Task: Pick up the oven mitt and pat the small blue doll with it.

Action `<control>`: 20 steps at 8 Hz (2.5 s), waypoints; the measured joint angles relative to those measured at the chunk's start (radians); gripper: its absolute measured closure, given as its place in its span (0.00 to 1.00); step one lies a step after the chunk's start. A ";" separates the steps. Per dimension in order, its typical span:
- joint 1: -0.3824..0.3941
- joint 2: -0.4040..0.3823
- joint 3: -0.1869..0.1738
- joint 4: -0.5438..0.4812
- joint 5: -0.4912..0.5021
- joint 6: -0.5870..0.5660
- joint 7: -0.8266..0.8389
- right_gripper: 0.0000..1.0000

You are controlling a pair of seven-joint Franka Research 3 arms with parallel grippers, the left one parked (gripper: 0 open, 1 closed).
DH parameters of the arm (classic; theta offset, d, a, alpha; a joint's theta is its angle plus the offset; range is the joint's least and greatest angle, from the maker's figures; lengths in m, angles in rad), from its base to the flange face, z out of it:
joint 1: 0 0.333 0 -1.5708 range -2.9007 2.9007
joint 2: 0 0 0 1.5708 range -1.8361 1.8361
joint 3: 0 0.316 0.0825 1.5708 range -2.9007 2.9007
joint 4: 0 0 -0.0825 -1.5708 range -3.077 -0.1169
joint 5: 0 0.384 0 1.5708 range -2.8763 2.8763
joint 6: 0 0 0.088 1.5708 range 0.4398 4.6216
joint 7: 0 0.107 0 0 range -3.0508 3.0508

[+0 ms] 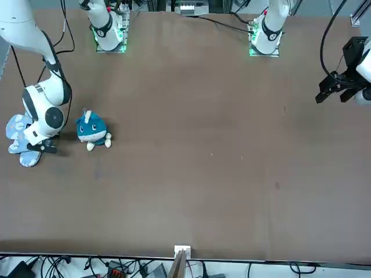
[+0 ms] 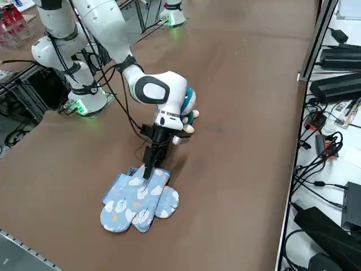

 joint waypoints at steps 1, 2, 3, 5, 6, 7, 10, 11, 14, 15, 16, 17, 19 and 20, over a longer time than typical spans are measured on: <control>-0.003 0.003 0.000 0.002 -0.001 0.000 0.000 0.29; -0.004 0.008 0.000 0.006 -0.002 0.000 0.000 0.52; -0.004 0.012 0.000 0.010 -0.002 0.000 0.000 0.60; -0.005 0.011 0.000 0.026 -0.002 -0.001 0.000 0.93; -0.005 0.001 0.000 0.047 -0.002 -0.008 -0.014 0.96; -0.005 -0.026 -0.001 0.069 0.000 -0.024 -0.055 0.96; -0.006 -0.171 0.001 0.122 0.212 -0.068 -0.331 0.96; -0.003 -0.225 0.008 0.160 0.349 -0.138 -0.488 0.96; 0.005 -0.307 0.064 0.377 0.649 -0.458 -0.841 0.96; 0.011 -0.309 0.074 0.454 0.701 -0.547 -0.910 0.96; 0.017 -0.308 0.078 0.524 0.738 -0.620 -0.974 0.96; 0.021 -0.308 0.078 0.582 0.789 -0.680 -1.026 0.96; 0.020 -0.308 0.072 0.631 0.874 -0.744 -1.072 0.96; 0.021 -0.308 0.072 0.635 0.908 -0.782 -1.071 0.96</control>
